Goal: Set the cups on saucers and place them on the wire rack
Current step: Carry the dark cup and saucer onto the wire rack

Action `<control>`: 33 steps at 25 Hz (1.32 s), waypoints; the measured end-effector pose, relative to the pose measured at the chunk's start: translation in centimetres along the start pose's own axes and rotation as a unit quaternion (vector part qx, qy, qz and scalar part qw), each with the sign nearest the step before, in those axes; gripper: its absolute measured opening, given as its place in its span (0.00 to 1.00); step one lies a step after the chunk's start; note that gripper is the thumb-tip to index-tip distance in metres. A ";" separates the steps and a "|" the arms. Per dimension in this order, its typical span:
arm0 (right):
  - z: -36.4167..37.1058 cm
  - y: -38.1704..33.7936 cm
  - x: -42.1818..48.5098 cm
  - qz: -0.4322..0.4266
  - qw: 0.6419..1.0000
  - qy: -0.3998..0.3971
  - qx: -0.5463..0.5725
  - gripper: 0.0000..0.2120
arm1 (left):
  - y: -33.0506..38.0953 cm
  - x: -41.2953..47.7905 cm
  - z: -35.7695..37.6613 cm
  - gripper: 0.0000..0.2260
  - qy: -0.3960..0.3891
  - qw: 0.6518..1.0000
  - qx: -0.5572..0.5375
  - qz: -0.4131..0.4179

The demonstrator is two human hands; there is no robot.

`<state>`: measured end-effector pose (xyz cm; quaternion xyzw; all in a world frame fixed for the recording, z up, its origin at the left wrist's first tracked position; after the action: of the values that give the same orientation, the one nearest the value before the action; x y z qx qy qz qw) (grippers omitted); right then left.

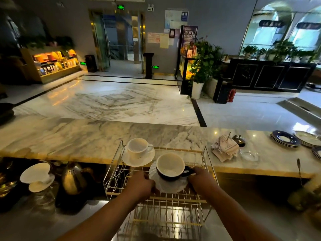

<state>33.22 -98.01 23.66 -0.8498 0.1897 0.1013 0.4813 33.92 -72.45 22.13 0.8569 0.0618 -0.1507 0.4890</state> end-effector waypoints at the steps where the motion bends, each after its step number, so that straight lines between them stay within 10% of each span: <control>1: 0.0 0.2 0.4 0.003 1.000 0.000 -0.003 0.09 | -0.1 0.5 0.3 0.07 -0.004 1.000 0.005 -0.001; 22: 0.8 0.4 1.1 0.004 1.000 -0.009 -0.028 0.07 | -0.1 1.9 0.0 0.08 -0.013 0.996 0.091 0.003; 29: 0.5 -1.6 -5.3 -0.179 0.941 0.126 -0.259 0.13 | 2.2 -2.7 -0.6 0.14 0.098 0.919 0.302 0.234; 33: 4.5 -2.8 -8.2 -0.288 0.882 0.091 -0.362 0.22 | 2.0 -3.9 1.6 0.23 0.033 0.875 0.374 0.306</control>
<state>26.97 -91.03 26.43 -0.9876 -0.0699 -0.0578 0.1284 30.43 -74.72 24.26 0.9564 -0.2486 0.0226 0.1517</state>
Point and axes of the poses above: each hand's wrist, its own x-axis towards the middle knuckle, its own z-axis out of the palm, y = z × x, the point moved 9 cm from there along x, towards the middle knuckle, and after that the axes turned 4 degrees about z, right-handed, at the moved point
